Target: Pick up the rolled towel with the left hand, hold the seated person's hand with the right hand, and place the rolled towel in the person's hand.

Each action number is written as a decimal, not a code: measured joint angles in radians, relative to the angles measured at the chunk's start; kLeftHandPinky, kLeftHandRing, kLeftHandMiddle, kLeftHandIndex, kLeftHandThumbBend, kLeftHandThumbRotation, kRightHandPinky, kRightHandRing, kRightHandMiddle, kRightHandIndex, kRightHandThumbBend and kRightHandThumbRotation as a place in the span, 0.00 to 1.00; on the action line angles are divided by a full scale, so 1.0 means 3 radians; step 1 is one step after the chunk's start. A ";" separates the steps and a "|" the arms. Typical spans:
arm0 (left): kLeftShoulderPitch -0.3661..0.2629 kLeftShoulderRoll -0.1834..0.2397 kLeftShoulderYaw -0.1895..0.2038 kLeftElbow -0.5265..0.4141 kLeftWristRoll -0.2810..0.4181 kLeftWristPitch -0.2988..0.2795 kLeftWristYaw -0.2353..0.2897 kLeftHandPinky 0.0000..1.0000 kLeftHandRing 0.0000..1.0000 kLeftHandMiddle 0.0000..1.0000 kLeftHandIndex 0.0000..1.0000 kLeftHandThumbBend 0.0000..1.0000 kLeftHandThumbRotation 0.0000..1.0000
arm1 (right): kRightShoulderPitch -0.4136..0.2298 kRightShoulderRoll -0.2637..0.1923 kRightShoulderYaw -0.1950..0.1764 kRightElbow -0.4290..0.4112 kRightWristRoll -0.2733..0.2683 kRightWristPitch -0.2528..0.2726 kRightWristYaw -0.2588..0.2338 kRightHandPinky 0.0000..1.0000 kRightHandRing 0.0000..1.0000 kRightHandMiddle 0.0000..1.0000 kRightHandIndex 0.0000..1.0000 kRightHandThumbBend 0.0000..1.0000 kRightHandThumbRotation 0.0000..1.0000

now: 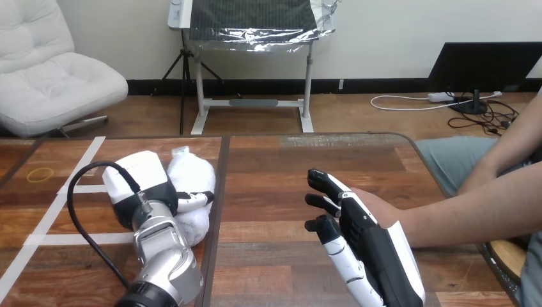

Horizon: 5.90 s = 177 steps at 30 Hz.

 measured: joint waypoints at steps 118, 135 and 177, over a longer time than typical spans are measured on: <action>0.2132 -0.0796 0.1188 -0.1757 -0.3029 -0.3805 -0.0533 0.34 0.39 0.43 0.49 0.70 0.03 | -0.0043 0.0005 -0.0199 0.0044 -0.0041 -0.0016 -0.0094 0.78 0.92 0.95 0.92 0.61 0.75; 0.2258 -0.0797 0.1181 -0.1912 -0.3296 -0.3817 -0.0882 0.33 0.38 0.43 0.49 0.69 0.02 | -0.0167 -0.0220 -0.0611 -0.0040 -0.0958 0.0180 -0.0312 0.99 1.00 1.00 1.00 0.59 0.66; 0.2319 -0.0800 0.1194 -0.1939 -0.3247 -0.3933 -0.1071 0.34 0.39 0.44 0.50 0.67 0.03 | -0.0582 -0.1385 -0.1140 -0.1091 -0.2261 0.1687 0.1170 0.83 0.90 0.87 0.82 0.94 0.00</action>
